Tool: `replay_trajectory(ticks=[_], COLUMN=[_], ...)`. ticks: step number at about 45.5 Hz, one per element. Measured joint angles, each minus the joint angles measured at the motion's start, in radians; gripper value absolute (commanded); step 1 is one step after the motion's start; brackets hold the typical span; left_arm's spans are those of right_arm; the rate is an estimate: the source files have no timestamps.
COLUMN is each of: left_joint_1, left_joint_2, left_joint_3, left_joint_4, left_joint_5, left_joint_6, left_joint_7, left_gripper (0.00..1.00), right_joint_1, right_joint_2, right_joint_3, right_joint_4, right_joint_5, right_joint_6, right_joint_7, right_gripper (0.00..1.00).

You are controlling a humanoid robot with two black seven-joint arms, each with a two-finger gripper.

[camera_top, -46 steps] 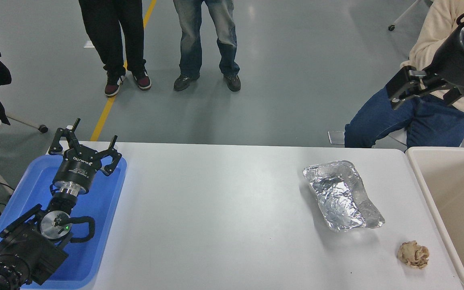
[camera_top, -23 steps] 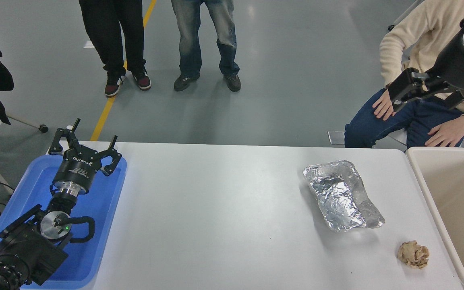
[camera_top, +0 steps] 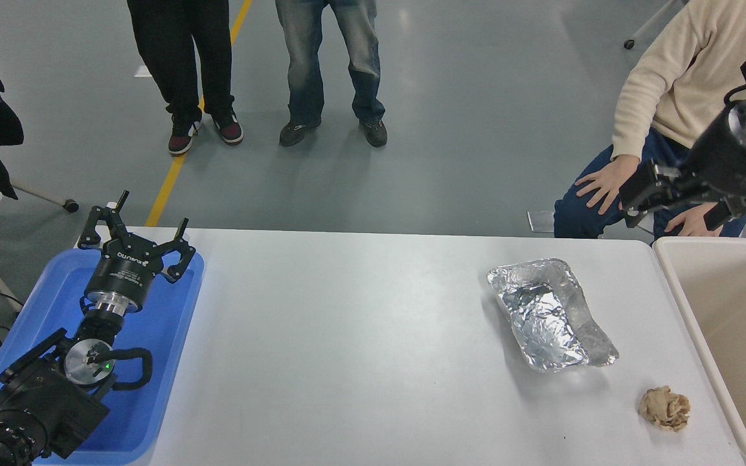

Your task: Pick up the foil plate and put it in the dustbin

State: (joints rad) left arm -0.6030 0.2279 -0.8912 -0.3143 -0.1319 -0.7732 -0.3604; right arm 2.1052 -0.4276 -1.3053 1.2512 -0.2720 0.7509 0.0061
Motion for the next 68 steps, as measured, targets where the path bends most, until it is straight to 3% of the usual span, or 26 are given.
replay_trajectory(ticks=[13,22,36,68], left_joint_1=[0.000,0.000,0.000,0.000], left_joint_2=[0.000,0.000,0.000,0.001], left_joint_3=[0.000,0.000,0.000,0.000], left_joint_4=[0.000,0.000,0.000,0.000], left_joint_5=[0.000,0.000,0.000,0.000], left_joint_6=[0.000,0.000,0.000,0.000], left_joint_7=[0.000,-0.001,-0.001,-0.002], left_gripper=[1.00,1.00,1.00,1.00], right_joint_1=[-0.188,-0.383,-0.604,-0.839], right_joint_2=[-0.004,-0.005,0.002,0.100], right_joint_3=[0.042,0.130,0.247,0.338], right_joint_4=[-0.015,-0.084,-0.250,-0.451], right_joint_5=[-0.016,-0.092,-0.196,-0.262], right_joint_6=[-0.198,-0.326,-0.396,-0.529], right_joint_7=[0.000,0.000,-0.004,-0.003], right_gripper=[1.00,1.00,1.00,1.00])
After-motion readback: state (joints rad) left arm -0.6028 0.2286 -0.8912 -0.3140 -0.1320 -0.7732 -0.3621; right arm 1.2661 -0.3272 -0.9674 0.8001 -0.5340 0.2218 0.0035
